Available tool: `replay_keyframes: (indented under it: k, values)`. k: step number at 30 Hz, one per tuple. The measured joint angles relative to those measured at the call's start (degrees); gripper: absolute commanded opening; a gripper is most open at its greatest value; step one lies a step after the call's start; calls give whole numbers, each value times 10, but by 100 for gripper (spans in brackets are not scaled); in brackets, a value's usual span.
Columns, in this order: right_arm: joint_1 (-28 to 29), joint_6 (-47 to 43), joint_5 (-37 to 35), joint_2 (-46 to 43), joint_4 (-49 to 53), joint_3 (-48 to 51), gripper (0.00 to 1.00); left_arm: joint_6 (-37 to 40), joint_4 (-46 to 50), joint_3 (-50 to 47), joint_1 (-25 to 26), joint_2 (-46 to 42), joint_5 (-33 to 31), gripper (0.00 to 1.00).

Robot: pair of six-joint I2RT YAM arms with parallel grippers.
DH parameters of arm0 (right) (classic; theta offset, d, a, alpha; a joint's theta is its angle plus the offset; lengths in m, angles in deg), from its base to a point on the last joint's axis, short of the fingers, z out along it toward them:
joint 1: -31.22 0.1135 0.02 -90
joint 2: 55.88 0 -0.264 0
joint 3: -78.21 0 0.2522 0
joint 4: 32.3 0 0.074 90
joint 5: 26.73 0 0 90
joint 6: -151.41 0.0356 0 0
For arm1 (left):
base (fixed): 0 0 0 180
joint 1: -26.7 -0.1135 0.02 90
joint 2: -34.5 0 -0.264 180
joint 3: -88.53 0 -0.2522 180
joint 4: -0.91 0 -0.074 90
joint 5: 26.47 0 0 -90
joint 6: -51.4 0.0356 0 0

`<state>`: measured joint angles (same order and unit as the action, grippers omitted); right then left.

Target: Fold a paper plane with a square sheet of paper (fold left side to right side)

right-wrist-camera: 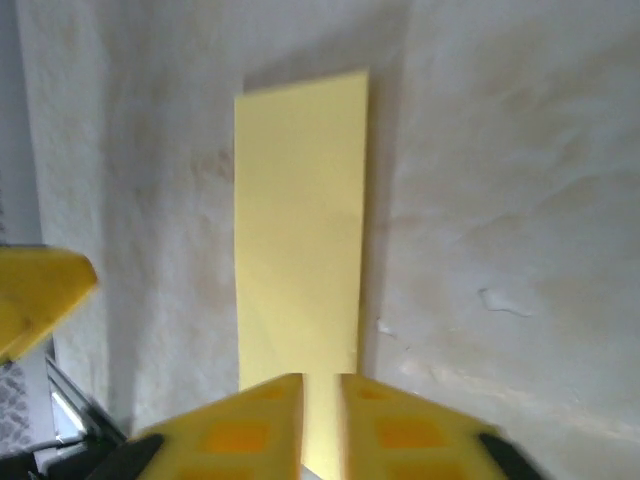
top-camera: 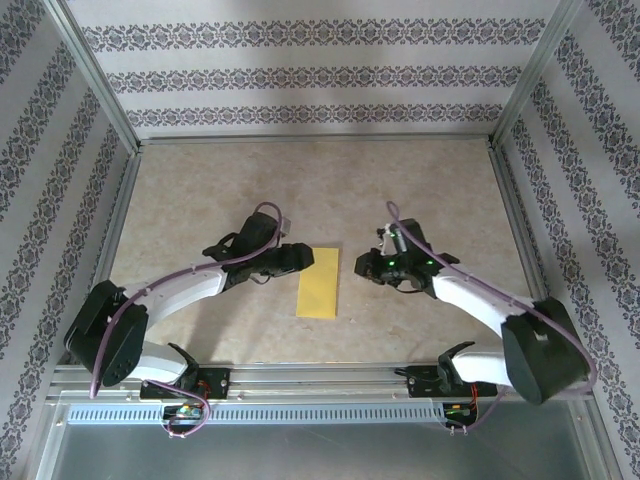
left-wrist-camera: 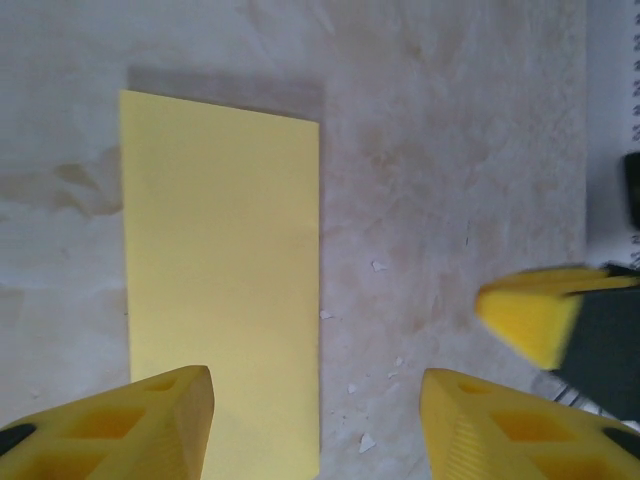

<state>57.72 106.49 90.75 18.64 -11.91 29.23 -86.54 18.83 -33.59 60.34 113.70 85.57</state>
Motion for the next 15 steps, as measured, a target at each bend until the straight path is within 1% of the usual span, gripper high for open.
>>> replay_keyframes:
  k: [1, 6, 10, 15]
  values:
    - [18, 5, 0, 21, -2, -7, 0, -4, -7, -11, -3, -10, -2, 57]
    - [83, 17, -12, 103, -12, -42, 0, -15, -26, -45, -14, -50, -19, 56]
    - [101, 22, -23, 135, -18, -56, 0, -20, -33, -53, -19, -58, -27, 56]
    - [101, 26, -28, 162, -21, -59, 0, -21, -33, -54, -22, -58, -28, 56]
